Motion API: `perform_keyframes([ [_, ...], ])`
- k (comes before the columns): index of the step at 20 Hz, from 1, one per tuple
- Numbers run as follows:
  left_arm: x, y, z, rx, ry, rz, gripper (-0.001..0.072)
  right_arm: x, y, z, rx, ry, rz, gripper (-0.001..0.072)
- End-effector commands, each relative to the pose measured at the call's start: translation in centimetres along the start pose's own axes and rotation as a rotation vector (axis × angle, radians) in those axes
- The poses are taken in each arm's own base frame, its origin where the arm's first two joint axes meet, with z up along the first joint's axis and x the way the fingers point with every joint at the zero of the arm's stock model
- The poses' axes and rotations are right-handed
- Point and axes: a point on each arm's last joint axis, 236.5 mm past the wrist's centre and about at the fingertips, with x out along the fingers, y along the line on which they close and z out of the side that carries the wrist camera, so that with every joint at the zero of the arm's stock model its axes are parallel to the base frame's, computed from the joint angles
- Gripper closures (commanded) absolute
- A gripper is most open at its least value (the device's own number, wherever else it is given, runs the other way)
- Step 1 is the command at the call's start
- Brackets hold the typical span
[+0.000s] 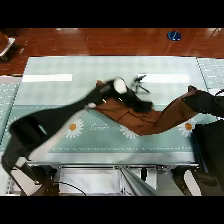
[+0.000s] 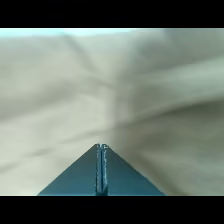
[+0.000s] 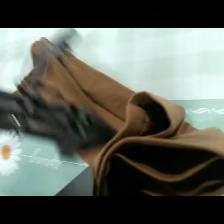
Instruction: Fold the shirts.
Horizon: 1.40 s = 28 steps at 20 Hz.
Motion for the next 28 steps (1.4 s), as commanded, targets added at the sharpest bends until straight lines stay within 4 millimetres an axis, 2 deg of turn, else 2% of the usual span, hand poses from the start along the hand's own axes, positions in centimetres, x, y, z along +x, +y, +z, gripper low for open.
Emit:
perform_keyframes([
  [1,-10.7,8.1,3.2,-0.093,-0.120,0.170,0.0690,1.2,2.1,0.4,0.034,0.022,0.103,0.0689],
  [3,-18.2,11.5,3.2,-0.144,-0.238,0.248,0.0690,3.4,3.9,-0.1,0.011,0.089,0.158,0.0689],
  [5,-24.8,13.7,1.3,-0.186,-0.364,0.319,0.0690,6.5,6.3,0.1,-0.030,0.136,0.205,0.0689],
  [6,-27.6,14.4,-0.2,-0.203,-0.428,0.351,0.0689,8.4,7.7,0.3,-0.050,0.158,0.228,0.0689],
  [8,-30.8,15.1,-3.8,-0.237,-0.526,0.386,0.0689,12.5,10.4,0.7,-0.084,0.210,0.260,0.0689],
  [10,-31.2,15.3,-7.8,-0.265,-0.568,0.399,0.0689,16.9,12.9,0.4,-0.110,0.279,0.284,0.0689],
  [13,-29.3,14.8,-12.5,-0.298,-0.590,0.358,0.0689,23.3,15.2,-0.3,-0.122,0.356,0.298,0.0689],
  [15,-28.0,14.4,-14.2,-0.327,-0.603,0.311,0.0689,26.9,16.1,-0.7,-0.107,0.392,0.303,0.0689],
  [18,-26.3,14.8,-15.3,-0.383,-0.596,0.262,0.0689,31.1,17.8,-1.3,-0.050,0.420,0.356,0.0687],
  [19,-26.1,15.2,-15.4,-0.392,-0.598,0.265,0.0689,32.4,17.9,-1.5,-0.043,0.421,0.355,0.0591],
  [20,-26.0,15.4,-15.3,-0.398,-0.603,0.267,0.0689,33.4,17.7,-1.7,-0.020,0.430,0.352,0.0344],
  [21,-26.0,15.7,-15.1,-0.400,-0.611,0.271,0.0689,33.7,17.7,-1.9,-0.013,0.444,0.359,0.0300],
  [22,-26.1,15.8,-15.0,-0.401,-0.618,0.273,0.0689,33.4,17.6,-1.9,-0.002,0.462,0.367,0.0300],
  [24,-26.4,16.0,-14.6,-0.401,-0.637,0.278,0.0689,30.9,16.7,-1.3,0.004,0.525,0.385,0.0300],
  [26,-26.5,16.0,-14.4,-0.400,-0.646,0.279,0.0690,26.6,14.2,0.8,-0.025,0.560,0.365,0.0301],
  [28,-26.5,16.0,-14.4,-0.400,-0.646,0.279,0.0689,21.0,10.5,3.6,-0.116,0.537,0.254,0.0301],
])
